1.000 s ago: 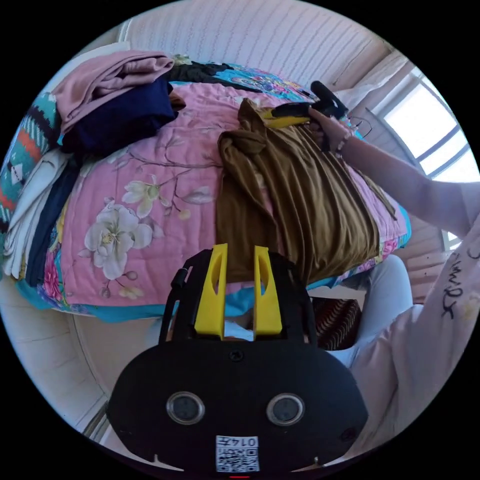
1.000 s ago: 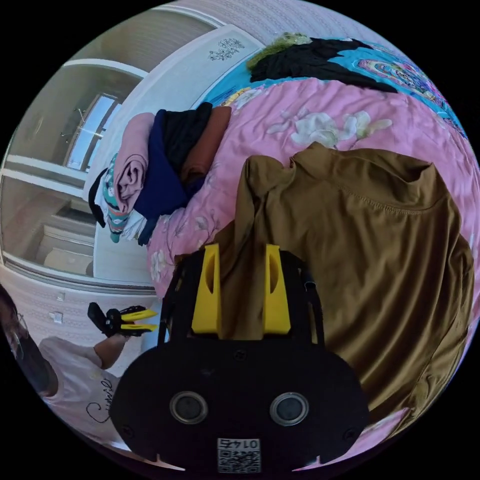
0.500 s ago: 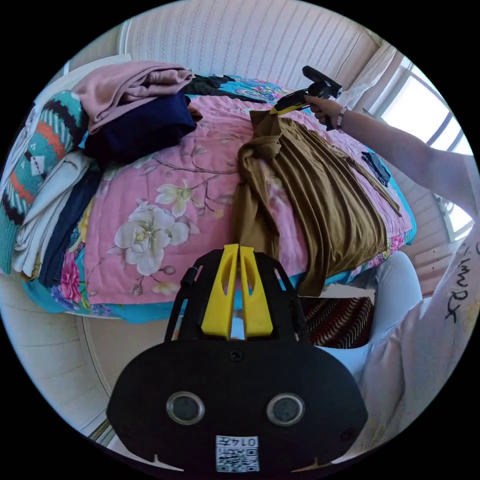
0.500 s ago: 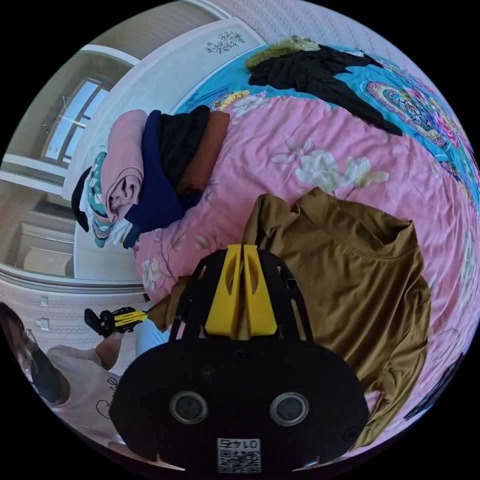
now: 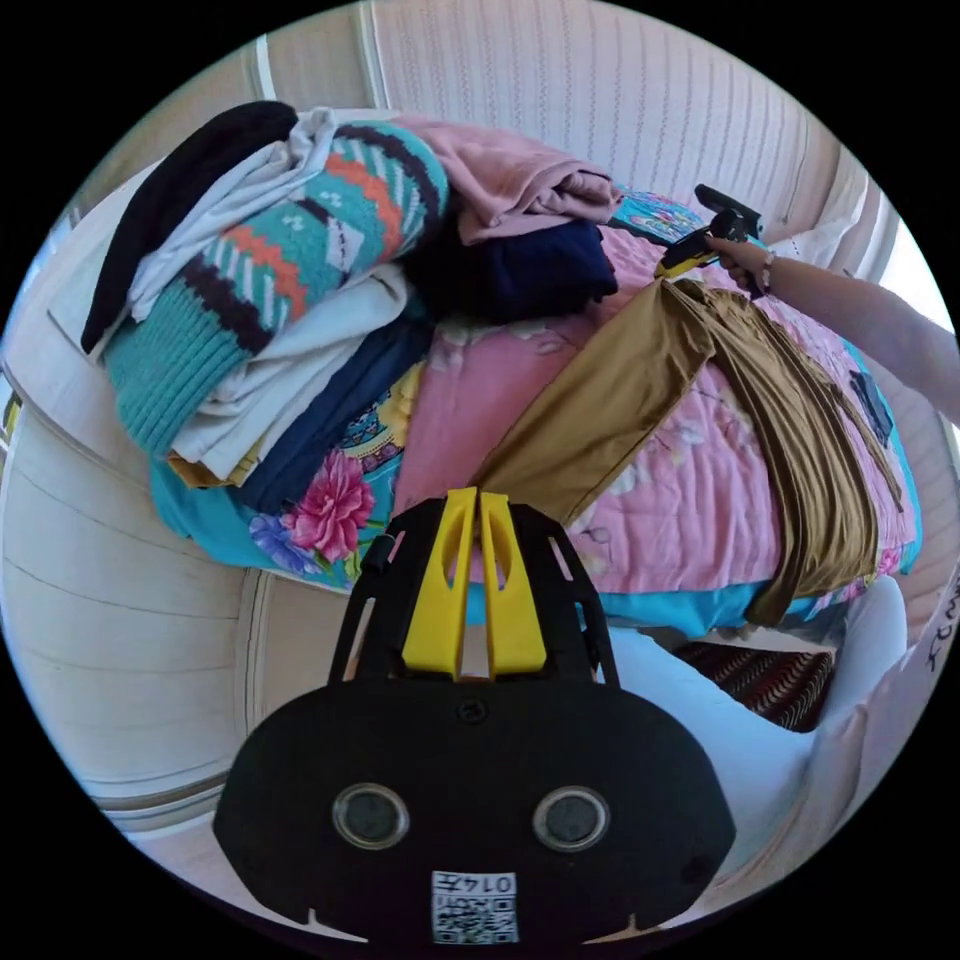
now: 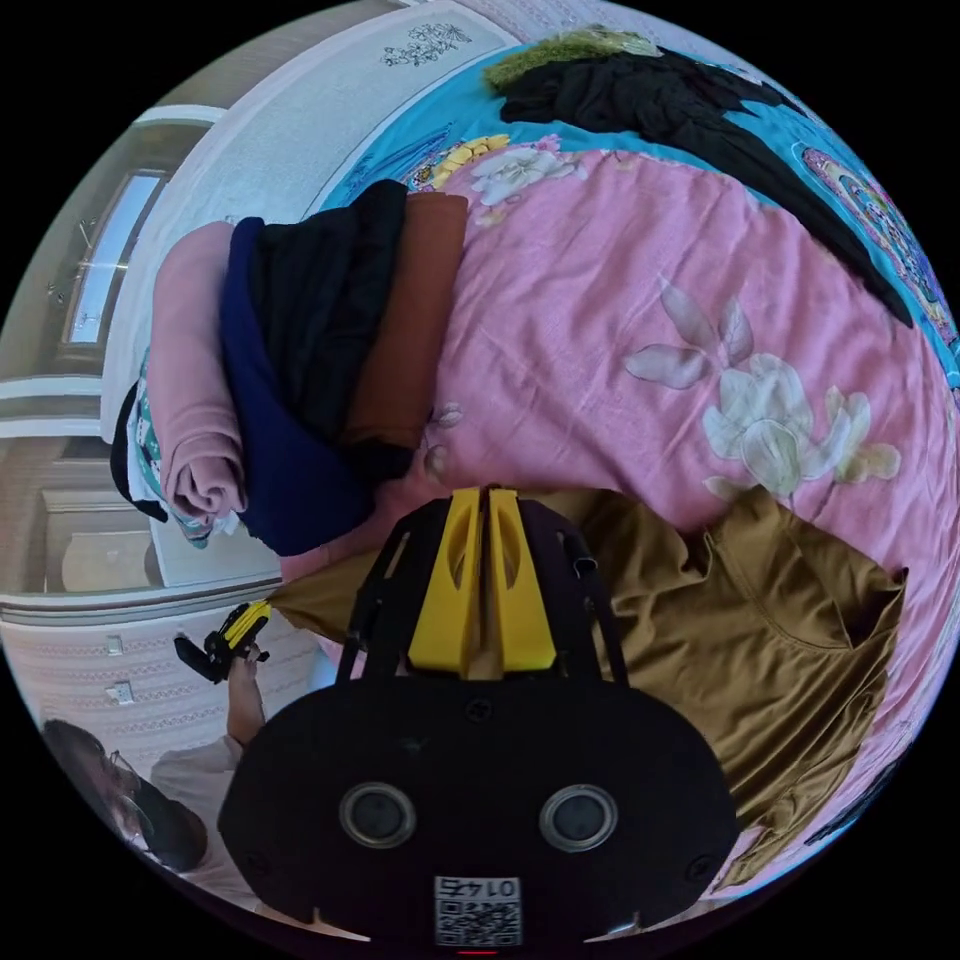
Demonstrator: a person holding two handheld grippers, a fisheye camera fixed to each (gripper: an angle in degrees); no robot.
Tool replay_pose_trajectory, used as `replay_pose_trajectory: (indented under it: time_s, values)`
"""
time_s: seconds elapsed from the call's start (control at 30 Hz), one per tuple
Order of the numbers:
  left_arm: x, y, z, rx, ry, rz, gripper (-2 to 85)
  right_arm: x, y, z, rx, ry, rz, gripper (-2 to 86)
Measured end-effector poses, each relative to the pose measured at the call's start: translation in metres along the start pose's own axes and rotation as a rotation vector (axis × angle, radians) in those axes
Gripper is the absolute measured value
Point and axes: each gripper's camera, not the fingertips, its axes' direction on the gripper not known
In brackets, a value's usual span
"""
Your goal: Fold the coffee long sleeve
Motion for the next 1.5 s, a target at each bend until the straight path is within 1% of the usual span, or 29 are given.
replay_pose_trajectory:
  time_s: [0.1,0.17,0.2,0.23,0.27,0.33,0.4,0.43,0.47,0.5,0.53,0.57,0.63,0.7,0.77,0.87,0.97,1.03,1.07,1.13,1.17,1.23,1.27,1.33,1.37,1.43,1.5]
  values:
    - [-0.028,0.014,0.012,-0.011,-0.03,-0.093,-0.9,-0.007,0.008,-0.007,0.088,-0.097,-0.054,5.7]
    - [-0.046,0.026,0.014,0.007,0.004,-0.161,-0.9,-0.009,0.012,-0.016,0.118,-0.152,-0.075,6.3]
    - [-0.056,0.035,0.014,0.029,0.061,-0.21,-0.8,-0.011,0.017,-0.022,0.132,-0.161,-0.091,6.4]
    - [-0.064,0.044,0.012,0.062,0.123,-0.248,-0.6,-0.014,0.023,-0.025,0.142,-0.135,-0.1,6.1]
    - [-0.067,0.049,0.011,0.075,0.149,-0.262,-0.5,-0.016,0.025,-0.026,0.143,-0.11,-0.102,6.0]
    - [-0.071,0.061,0.014,0.094,0.2,-0.285,0.4,-0.023,0.033,-0.021,0.128,0.04,-0.085,6.6]
    - [-0.07,0.065,0.025,0.062,0.222,-0.295,5.0,-0.026,0.036,-0.016,0.14,0.156,-0.039,7.7]
    - [-0.071,0.067,0.035,0.038,0.249,-0.312,5.9,-0.026,0.035,-0.01,0.149,0.201,-0.008,8.5]
    - [-0.071,0.067,0.039,0.031,0.252,-0.318,6.4,-0.027,0.034,-0.006,0.145,0.211,0.004,8.3]
    - [-0.071,0.069,0.044,0.027,0.217,-0.311,5.5,-0.026,0.029,0.006,0.11,0.207,0.019,8.0]
    - [-0.071,0.072,0.042,0.039,0.182,-0.287,3.7,-0.027,0.024,0.018,0.063,0.2,0.03,6.2]
    - [-0.072,0.075,0.04,0.045,0.185,-0.274,2.2,-0.029,0.022,0.023,0.047,0.204,0.032,5.3]
    - [-0.081,0.086,0.027,0.055,0.195,-0.262,-0.2,-0.043,0.025,0.022,0.091,0.27,0.033,1.6]
    - [-0.089,0.095,0.02,0.063,0.173,-0.272,-0.6,-0.051,0.026,0.02,0.119,0.281,0.046,0.8]
    - [-0.098,0.1,0.024,0.047,0.149,-0.283,-0.7,-0.054,0.023,0.027,0.077,0.263,0.054,0.4]
    - [-0.111,0.106,0.046,0.01,0.192,-0.327,0.1,-0.067,0.027,0.023,0.078,0.232,0.069,0.2]
    - [-0.124,0.12,0.043,0.067,0.278,-0.419,3.7,-0.101,0.047,-0.004,0.137,0.23,0.006,0.1]
    - [-0.13,0.142,0.028,0.12,0.257,-0.486,5.8,-0.149,0.079,-0.033,0.236,0.241,-0.105,0.2]
    - [-0.13,0.148,0.024,0.132,0.248,-0.493,6.1,-0.164,0.089,-0.037,0.251,0.237,-0.145,0.1]
    - [-0.125,0.166,0.015,0.148,0.235,-0.508,6.7,-0.238,0.132,-0.04,0.268,0.208,-0.345,0.0]
    - [-0.122,0.169,0.015,0.148,0.238,-0.509,6.9,-0.258,0.144,-0.037,0.268,0.197,-0.393,0.0]
    - [-0.11,0.178,0.02,0.17,0.252,-0.524,8.5,-0.34,0.177,-0.007,0.196,0.12,-0.557,-0.1]
    - [-0.106,0.179,0.022,0.18,0.253,-0.532,9.1,-0.359,0.183,0.004,0.167,0.088,-0.584,-0.1]
    - [-0.097,0.178,0.034,0.188,0.314,-0.563,10.1,-0.438,0.197,0.051,0.003,-0.077,-0.678,0.1]
    - [-0.095,0.177,0.037,0.185,0.334,-0.564,10.1,-0.459,0.2,0.063,-0.036,-0.105,-0.698,0.1]
    - [-0.084,0.173,0.049,0.158,0.359,-0.559,7.9,-0.542,0.216,0.1,-0.122,-0.117,-0.79,0.4]
    - [-0.075,0.169,0.056,0.107,0.326,-0.551,6.0,-0.601,0.226,0.121,-0.17,-0.05,-0.868,0.8]
